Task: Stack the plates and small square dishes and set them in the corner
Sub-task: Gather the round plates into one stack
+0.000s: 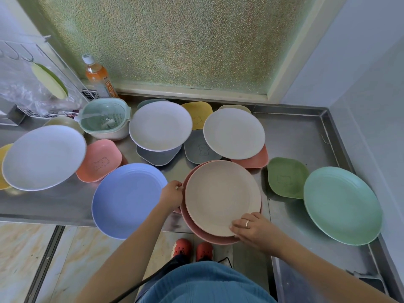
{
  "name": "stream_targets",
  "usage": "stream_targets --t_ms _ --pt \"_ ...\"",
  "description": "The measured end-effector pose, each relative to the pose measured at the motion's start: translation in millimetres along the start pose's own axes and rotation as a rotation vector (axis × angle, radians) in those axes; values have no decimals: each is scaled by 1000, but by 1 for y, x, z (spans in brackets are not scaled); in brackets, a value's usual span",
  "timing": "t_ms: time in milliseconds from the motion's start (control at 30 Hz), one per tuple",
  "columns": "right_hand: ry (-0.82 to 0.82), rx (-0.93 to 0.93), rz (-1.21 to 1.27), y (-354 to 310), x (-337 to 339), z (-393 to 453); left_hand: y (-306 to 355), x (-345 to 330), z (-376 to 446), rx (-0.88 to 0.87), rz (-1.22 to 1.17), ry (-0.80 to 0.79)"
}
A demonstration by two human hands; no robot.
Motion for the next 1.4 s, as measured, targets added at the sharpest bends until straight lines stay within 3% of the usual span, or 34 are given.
stream_targets --t_ms 67,133,233,300,400,500,567,633,733,800,900,1000,1133,1267,1400 --pt "81 -68 -8 4 11 -5 1 0 -1 -14 23 12" --pt "190 -255 -34 23 29 -15 2 -1 -1 -15 33 13" --pt "243 -834 9 85 31 -56 3 -1 1 -12 49 -10" --pt "106 -1127 112 112 13 -87 4 -2 2 -15 85 -23" --pt "-40 -1134 113 121 0 -95 5 -3 2 -13 124 -32" --pt "71 -1129 173 122 6 -93 3 -3 3 -9 114 -20" --pt "124 -1249 200 128 9 -103 5 -4 2 -17 129 -22" --pt "90 -1373 226 132 4 -115 6 -4 1 -18 124 -20" --pt "47 -1417 244 138 -2 -124 7 -5 -1 -19 118 -24" --pt "143 -1454 304 137 4 -129 5 -6 0 -9 98 -31" --pt "507 -1582 541 126 19 -139 2 -5 1 15 79 -49" --pt "465 -1238 200 112 38 -107 3 -4 1 22 69 -66" --pt "376 -922 9 73 56 -52 5 -4 0 25 69 -78" --pt "335 -415 -20 12 55 -7 1 -5 2 63 -21 -101" --pt "68 -204 -37 -22 30 12 -4 -4 1 86 -138 -89"
Point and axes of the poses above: each hand's wrist, its own z-axis towards the middle knuckle, its own x-axis out of the back of the hand, y = z × x, the point moved 8 cm from there along z, towards the middle knuckle
